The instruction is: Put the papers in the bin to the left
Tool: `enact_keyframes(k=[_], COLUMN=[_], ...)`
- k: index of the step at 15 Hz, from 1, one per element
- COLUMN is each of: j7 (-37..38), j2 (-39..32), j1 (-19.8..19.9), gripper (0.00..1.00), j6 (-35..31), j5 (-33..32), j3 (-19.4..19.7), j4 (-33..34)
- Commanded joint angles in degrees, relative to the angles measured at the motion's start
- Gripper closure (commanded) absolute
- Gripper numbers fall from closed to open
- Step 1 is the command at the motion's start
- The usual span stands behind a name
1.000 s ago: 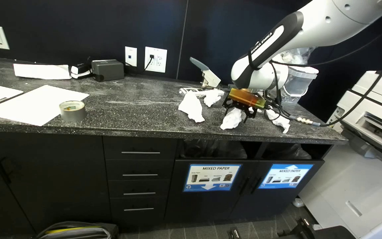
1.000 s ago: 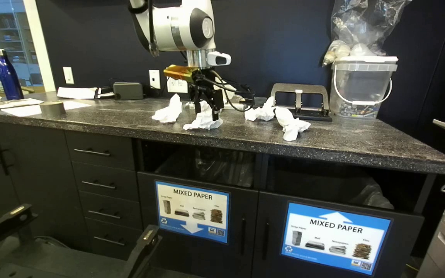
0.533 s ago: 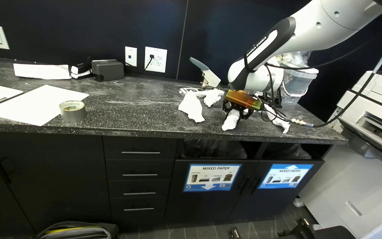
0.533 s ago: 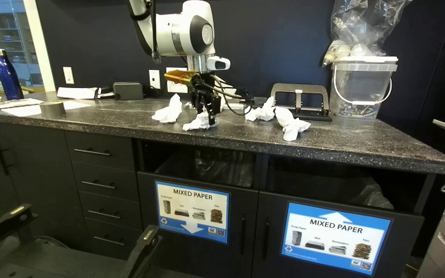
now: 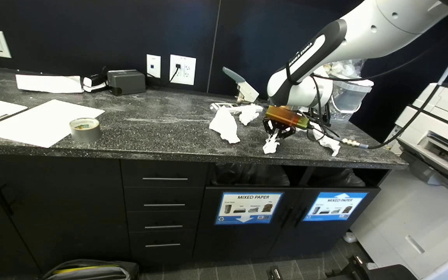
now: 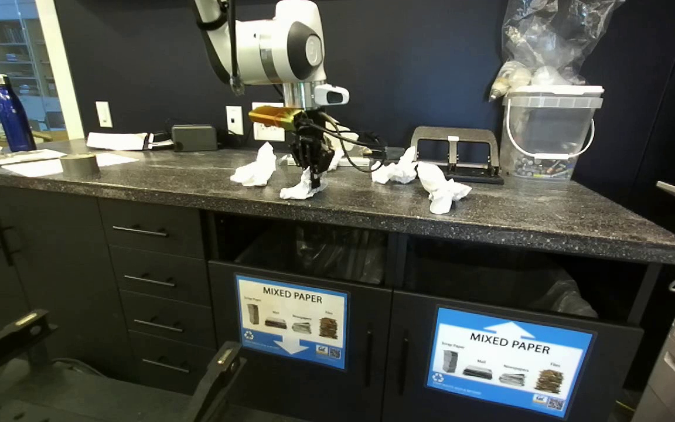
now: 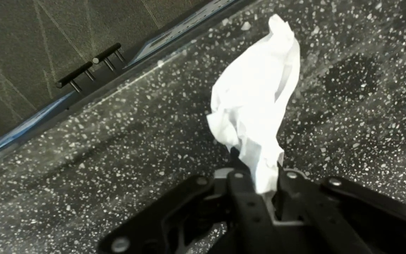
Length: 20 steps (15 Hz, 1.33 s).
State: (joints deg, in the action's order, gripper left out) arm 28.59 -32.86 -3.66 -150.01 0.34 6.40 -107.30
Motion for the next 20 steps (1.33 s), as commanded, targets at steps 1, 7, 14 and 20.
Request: enact_keyframes(k=[1, 7, 14, 20], j7=[-8.2, -23.8, -26.4, -29.6], j2=[4.4, 14.2, 13.3, 1.3], j1=[1.0, 5.3, 5.8, 1.7], gripper=[0.87, 0.87, 0.88, 0.91], j6=[-1.5, -3.3, -22.0, -44.7], j5=[0.2, 1.5, -0.5, -4.4], j3=[-1.1, -4.6, -3.2, 1.5], j4=[-6.5, -23.0, -37.3, -41.0])
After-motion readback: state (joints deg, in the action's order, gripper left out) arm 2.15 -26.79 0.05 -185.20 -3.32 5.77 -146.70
